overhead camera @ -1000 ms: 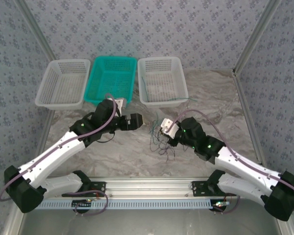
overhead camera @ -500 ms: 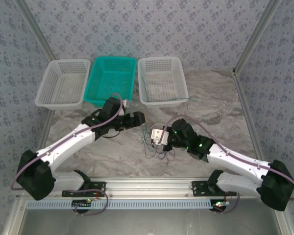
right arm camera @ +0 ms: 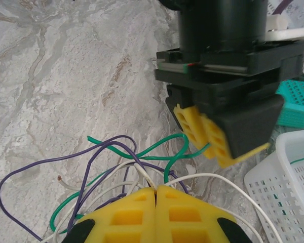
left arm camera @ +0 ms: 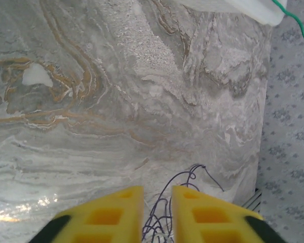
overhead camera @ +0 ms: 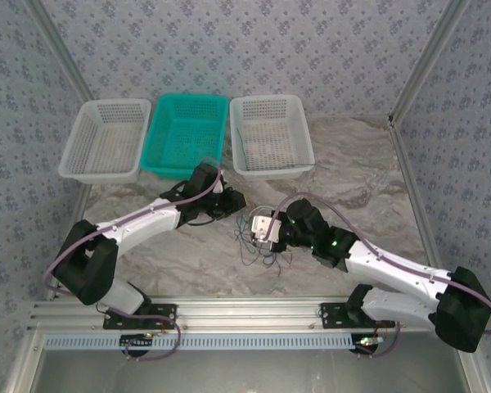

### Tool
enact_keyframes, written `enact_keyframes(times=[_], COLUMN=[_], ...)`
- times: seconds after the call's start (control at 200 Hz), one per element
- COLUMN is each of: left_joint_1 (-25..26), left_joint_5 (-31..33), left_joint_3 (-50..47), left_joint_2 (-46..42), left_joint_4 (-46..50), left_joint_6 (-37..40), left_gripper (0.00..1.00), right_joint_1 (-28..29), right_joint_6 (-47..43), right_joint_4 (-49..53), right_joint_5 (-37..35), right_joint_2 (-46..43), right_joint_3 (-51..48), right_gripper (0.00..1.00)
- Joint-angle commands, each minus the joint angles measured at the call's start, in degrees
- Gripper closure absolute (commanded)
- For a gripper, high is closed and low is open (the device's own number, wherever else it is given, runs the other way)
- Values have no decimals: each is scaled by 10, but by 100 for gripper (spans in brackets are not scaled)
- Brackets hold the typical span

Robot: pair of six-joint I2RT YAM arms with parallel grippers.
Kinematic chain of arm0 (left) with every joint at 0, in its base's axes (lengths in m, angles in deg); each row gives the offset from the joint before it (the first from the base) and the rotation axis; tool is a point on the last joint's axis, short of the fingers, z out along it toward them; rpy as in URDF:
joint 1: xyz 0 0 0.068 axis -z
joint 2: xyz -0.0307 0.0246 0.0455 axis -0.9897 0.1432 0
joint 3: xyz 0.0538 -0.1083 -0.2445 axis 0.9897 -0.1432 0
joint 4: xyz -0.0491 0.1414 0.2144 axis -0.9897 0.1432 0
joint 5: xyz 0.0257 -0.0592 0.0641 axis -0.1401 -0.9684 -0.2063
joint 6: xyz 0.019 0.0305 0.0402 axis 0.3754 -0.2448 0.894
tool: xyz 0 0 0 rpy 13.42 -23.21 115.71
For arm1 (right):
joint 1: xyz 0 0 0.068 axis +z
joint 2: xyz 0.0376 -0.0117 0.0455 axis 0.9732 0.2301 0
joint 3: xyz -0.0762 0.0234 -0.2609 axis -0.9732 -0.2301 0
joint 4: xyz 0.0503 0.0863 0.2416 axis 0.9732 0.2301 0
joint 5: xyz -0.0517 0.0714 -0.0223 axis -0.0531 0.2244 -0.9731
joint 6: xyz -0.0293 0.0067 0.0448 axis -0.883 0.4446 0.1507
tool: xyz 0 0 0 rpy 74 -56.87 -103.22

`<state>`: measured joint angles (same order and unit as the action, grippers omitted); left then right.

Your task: Untangle the cables

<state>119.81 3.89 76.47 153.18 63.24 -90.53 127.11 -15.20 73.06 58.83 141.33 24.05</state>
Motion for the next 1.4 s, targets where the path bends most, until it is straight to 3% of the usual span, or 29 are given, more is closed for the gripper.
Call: enact_keyframes(times=[0.0,0.025,0.145,0.365,0.565,0.835,1.139,1.194,1.274,1.339,1.394], left_joint_1=[2,1,-8,-89,-173,-222,-243,-244,-243,-239,-232], left_joint_5=[13,18,61,135,162,172,219,203,113,53,38], left_joint_3=[-5,-6,-7,-18,-18,3,48,42,12,-20,-41], left_joint_2=[-4,-8,-48,-186,-291,-348,-369,-375,-378,-374,-366], left_joint_4=[-1,4,47,151,242,298,356,346,281,221,193], left_joint_6=[-4,-3,19,63,103,137,167,167,168,151,139], left_gripper=[94,100,100,100,100,100,100,100,100,100,100], right_joint_1=[4,3,-1,-32,-184,-317,-399,-398,-376,-325,-259], right_joint_6=[5,8,34,219,533,708,773,752,701,670,639], right_joint_4=[-31,-33,-37,-74,-3,138,213,201,172,162,160], right_joint_5=[-18,-23,-65,-190,-252,-261,-268,-246,-175,-160,-189], right_joint_2=[0,0,0,-22,-61,-57,-75,-77,-77,-77,-77], right_joint_3=[-7,-9,-18,-76,-98,-84,-80,-81,-73,-59,-46], right_gripper=[100,100,100,100,100,100,100,100,100,85,72])
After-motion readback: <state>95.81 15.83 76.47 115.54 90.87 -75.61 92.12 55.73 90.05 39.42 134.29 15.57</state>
